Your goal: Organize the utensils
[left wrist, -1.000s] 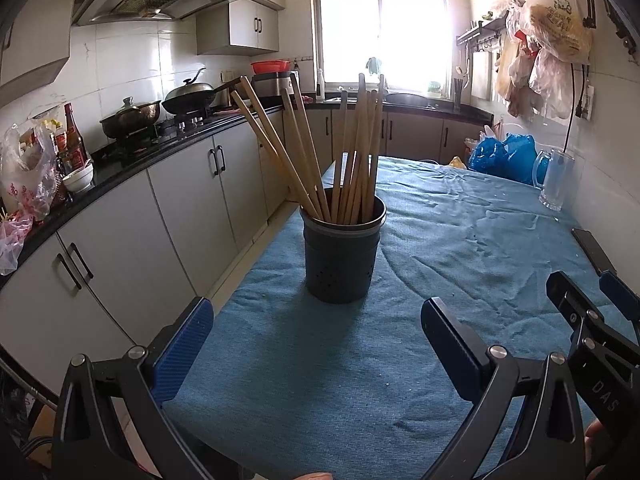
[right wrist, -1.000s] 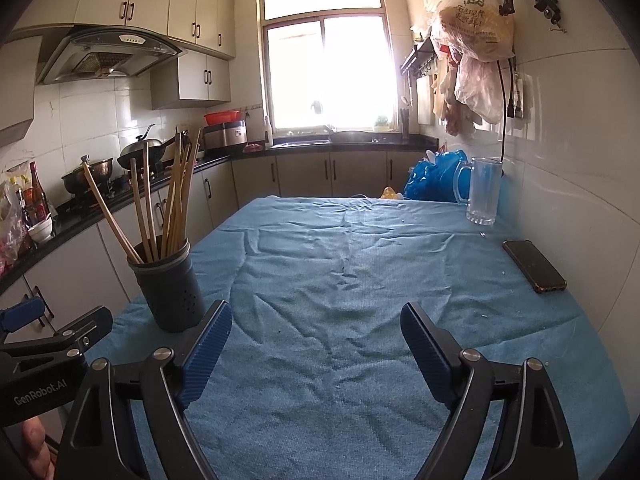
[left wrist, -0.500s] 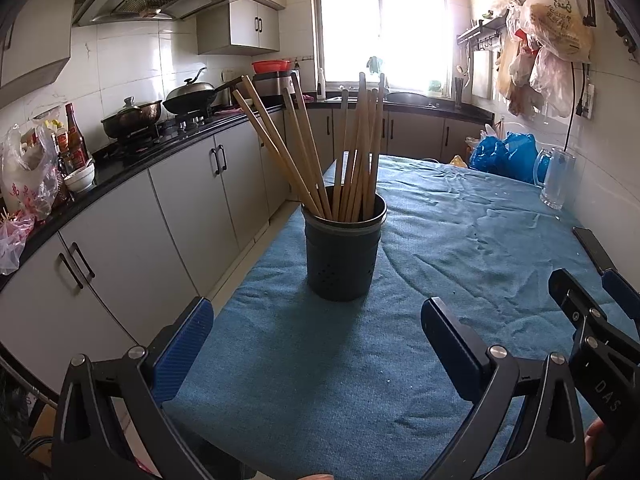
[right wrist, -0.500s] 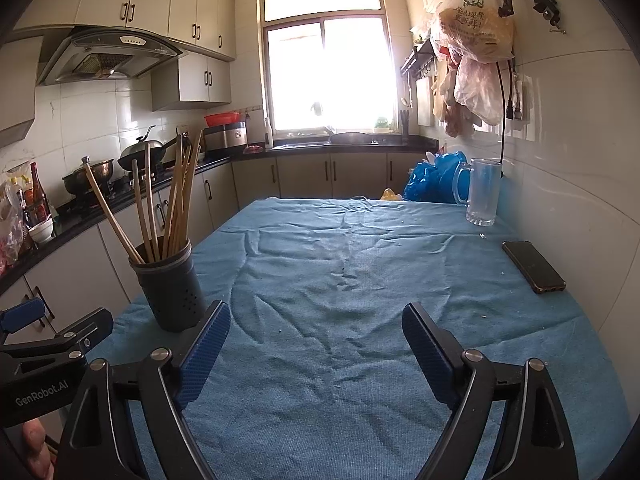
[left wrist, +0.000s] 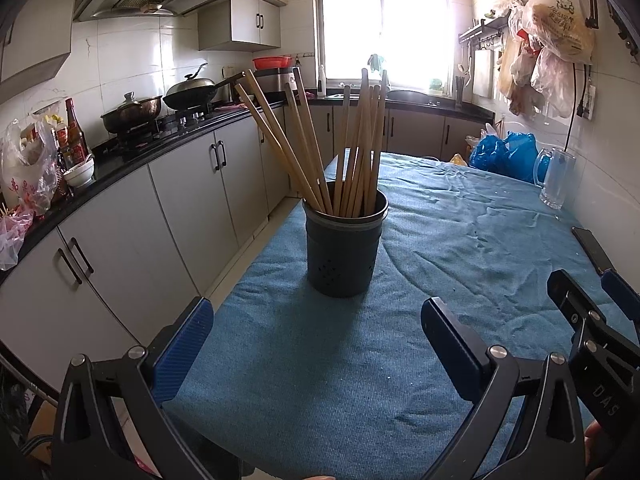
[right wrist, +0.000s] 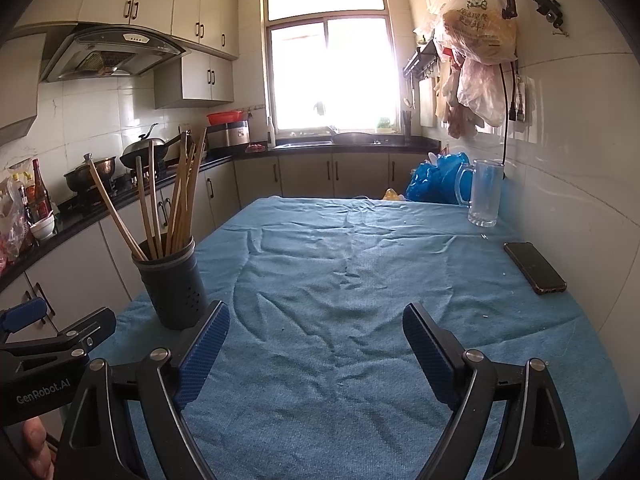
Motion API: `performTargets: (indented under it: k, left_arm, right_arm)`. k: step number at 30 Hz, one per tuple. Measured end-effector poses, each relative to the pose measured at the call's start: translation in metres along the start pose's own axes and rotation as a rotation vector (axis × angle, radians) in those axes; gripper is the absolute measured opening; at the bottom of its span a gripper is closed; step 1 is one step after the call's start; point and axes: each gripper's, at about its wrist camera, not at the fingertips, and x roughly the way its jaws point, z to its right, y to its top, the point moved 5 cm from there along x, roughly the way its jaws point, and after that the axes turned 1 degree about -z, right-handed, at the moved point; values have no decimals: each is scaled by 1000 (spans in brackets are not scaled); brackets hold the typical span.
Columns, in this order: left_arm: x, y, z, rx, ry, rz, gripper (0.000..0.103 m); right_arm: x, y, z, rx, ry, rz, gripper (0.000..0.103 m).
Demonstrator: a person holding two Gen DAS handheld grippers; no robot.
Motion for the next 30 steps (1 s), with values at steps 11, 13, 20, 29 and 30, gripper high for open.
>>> performTargets:
  k: [11, 13, 20, 29, 30]
  left_arm:
    - [1, 0, -1, 1, -2, -1, 103]
    - [1, 0, -1, 1, 0, 0, 103]
    - [0, -2, -2, -4, -2, -5, 103]
    - [0, -4, -4, -9, -2, -9, 103]
    - [1, -4, -5, -11, -3, -10, 103]
  right_arm:
    - [-1, 1, -1, -3, -2, 8, 92]
    - [-1, 1, -2, -4, -1, 10, 92]
    - [-2, 1, -3, -5, -1, 10, 92]
    - [-3, 2, -5, -10, 1, 11, 92]
    - [-3, 1, -5, -10, 1, 11, 92]
